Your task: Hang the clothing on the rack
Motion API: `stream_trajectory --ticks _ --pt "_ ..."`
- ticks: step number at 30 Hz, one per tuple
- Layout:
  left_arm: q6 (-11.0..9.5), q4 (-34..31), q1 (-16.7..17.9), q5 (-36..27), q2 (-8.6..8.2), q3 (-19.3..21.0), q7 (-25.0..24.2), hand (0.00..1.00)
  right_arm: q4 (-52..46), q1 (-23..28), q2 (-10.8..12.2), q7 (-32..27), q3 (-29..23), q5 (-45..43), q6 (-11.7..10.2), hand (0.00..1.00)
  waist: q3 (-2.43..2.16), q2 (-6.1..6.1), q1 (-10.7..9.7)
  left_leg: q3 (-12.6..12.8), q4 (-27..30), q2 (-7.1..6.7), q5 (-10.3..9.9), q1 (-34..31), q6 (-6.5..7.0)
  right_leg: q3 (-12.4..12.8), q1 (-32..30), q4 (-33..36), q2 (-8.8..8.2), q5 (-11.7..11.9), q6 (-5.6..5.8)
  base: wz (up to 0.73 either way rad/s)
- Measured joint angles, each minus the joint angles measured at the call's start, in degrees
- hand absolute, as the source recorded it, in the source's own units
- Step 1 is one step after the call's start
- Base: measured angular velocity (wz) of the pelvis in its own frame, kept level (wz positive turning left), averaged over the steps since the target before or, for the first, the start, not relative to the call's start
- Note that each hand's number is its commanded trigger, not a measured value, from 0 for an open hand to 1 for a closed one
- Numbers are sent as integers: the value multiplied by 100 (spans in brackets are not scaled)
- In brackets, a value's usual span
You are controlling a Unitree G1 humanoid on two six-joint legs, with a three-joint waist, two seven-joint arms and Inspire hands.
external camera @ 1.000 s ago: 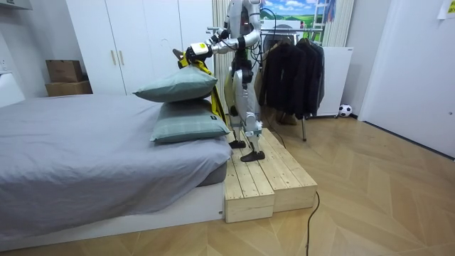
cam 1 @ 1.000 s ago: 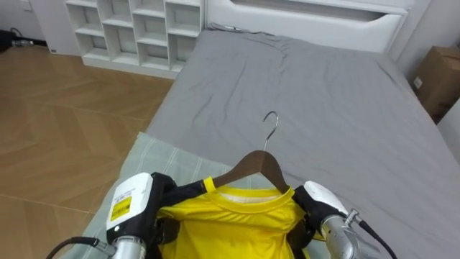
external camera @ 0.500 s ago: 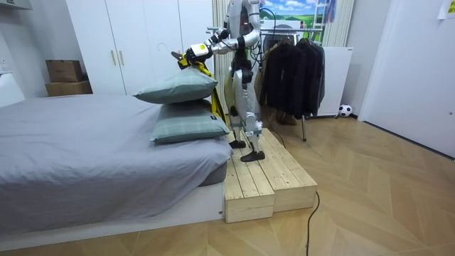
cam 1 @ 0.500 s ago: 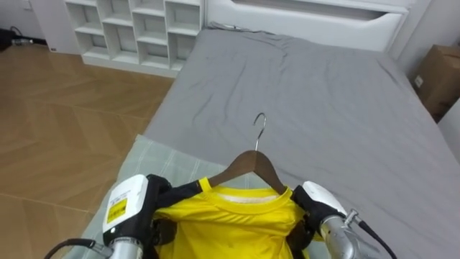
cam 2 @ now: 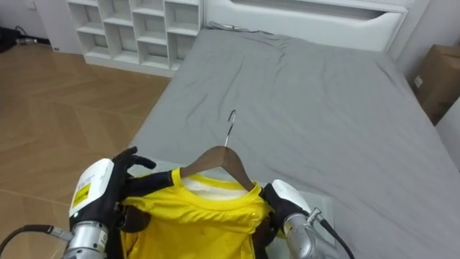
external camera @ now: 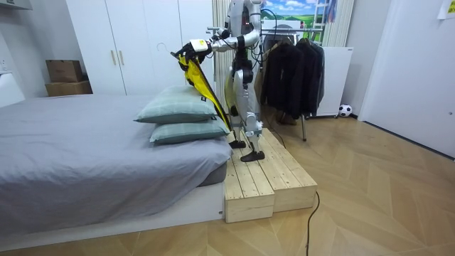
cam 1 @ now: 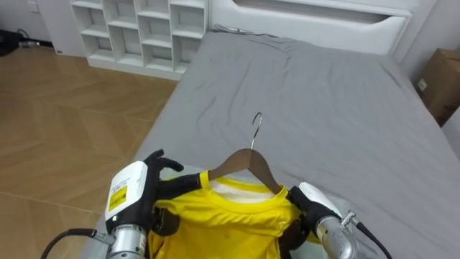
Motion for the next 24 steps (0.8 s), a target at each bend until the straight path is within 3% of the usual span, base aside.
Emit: stream_trajectory --ticks 7,24 --pt "-25 1 0 0 -152 -16 -11 0 0 0 3 142 1 -270 48 100 -8 14 5 28 7 1 1 4 1 7 -1 7 -1 0 0 0" --pt "-25 89 0 0 -153 -17 -134 0 -42 0 4 187 -1 -735 48 100 -27 38 -24 30 13 4 1 2 1 7 -1 14 -4 0 0 0"
